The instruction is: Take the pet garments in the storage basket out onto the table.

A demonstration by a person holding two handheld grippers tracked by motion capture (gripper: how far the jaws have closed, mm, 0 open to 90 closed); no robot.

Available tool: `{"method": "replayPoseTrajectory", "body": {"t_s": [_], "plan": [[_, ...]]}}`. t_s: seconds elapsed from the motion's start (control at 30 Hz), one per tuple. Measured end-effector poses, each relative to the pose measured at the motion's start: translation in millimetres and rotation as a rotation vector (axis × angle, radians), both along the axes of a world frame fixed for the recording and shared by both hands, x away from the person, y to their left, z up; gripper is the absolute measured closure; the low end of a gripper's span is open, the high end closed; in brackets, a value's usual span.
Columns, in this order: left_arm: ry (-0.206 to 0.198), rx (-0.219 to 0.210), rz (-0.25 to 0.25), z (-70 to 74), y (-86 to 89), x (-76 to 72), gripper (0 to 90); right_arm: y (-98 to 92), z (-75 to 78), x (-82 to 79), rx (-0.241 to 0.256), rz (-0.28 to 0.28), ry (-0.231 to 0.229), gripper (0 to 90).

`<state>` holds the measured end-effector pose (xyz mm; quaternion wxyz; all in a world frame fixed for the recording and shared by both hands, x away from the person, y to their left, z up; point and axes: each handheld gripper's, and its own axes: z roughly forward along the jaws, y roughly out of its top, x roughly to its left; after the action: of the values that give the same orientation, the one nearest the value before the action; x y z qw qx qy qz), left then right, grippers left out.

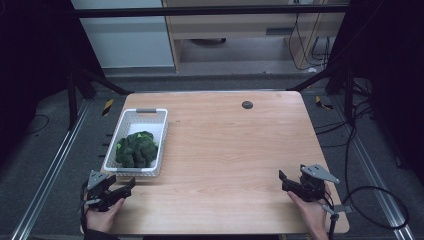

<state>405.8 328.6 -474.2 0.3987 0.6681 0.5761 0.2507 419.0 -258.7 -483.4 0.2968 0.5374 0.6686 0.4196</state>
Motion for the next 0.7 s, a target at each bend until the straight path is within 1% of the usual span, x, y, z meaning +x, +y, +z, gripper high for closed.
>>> {"method": "replayPoseTrajectory", "body": {"t_s": [0.07,0.17,0.3,0.33,0.4,0.7], "plan": [[-0.003,-0.005,0.001,1.0,-0.2,-0.4,22.0,0.5,0.5,-1.7,0.003,0.006,-0.009,18.5],[-0.001,-0.003,-0.001,1.6,-0.2,-0.9,21.7,2.1,0.1,-3.3,0.003,0.019,-0.002,18.5],[-0.006,-0.008,0.000,3.7,0.7,-2.3,21.2,3.5,0.9,-5.1,0.004,0.023,-0.004,18.6],[-0.018,-0.004,0.001,5.5,1.3,-3.7,21.1,4.0,1.4,-6.6,0.013,0.030,0.001,18.5],[-0.027,-0.009,0.007,7.5,2.0,-4.3,20.5,3.9,1.1,-6.7,0.013,0.034,0.002,18.4],[-0.043,-0.020,0.018,15.9,2.2,-5.2,18.2,0.2,0.9,-8.5,0.021,0.032,-0.003,18.6]]}}
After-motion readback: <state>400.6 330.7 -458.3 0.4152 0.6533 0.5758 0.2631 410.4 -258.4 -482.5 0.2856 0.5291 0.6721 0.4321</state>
